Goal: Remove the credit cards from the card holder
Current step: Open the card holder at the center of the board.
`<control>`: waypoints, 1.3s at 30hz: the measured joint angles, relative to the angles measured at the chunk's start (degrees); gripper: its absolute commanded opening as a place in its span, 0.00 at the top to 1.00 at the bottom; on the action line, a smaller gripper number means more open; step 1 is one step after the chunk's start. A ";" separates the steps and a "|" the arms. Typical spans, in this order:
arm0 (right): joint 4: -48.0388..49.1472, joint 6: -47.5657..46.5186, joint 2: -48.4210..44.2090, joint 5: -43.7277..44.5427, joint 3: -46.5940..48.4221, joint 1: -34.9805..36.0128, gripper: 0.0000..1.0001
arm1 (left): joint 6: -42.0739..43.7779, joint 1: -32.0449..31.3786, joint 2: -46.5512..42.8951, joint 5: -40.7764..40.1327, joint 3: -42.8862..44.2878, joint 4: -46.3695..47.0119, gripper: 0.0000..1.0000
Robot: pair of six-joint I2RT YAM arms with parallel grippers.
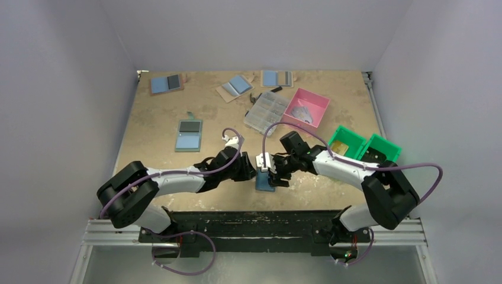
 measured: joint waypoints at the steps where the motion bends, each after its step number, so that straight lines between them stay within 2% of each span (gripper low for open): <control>1: -0.02 0.07 0.46 0.22 0.07 0.11 0.35 | -0.09 0.02 -0.02 0.20 -0.37 0.70 0.70; 6: 0.09 1.49 2.84 0.96 1.44 0.15 0.38 | -0.59 0.02 -0.02 0.70 -1.33 1.44 0.66; 14: 0.46 3.56 3.39 1.31 1.99 0.20 0.44 | -0.94 0.04 0.11 2.08 -2.29 3.96 0.65; 20: 0.59 4.13 4.07 1.81 2.75 0.20 0.60 | -1.09 0.04 1.81 3.23 -2.32 5.29 0.61; 22: 0.66 4.17 4.74 2.03 3.32 0.17 0.63 | -1.20 0.04 2.49 3.41 -2.34 5.31 0.60; 24: 0.72 4.35 5.18 2.47 3.72 0.17 0.62 | -1.31 0.04 2.99 3.43 -2.38 5.33 0.60; 27: 0.81 4.81 5.51 2.95 3.98 0.20 0.52 | -1.33 0.09 3.87 3.43 -2.45 5.77 0.60; 30: 1.44 5.44 5.53 3.87 4.00 0.28 0.53 | -1.33 0.26 4.61 3.82 -2.45 6.84 0.60; 35: 1.46 5.86 5.60 4.72 4.02 1.14 0.67 | -1.40 0.39 5.60 4.90 -2.51 8.63 0.61; 39: 1.25 5.46 5.64 5.40 4.26 1.99 0.86 | -1.84 0.39 5.88 5.03 -2.56 9.51 0.66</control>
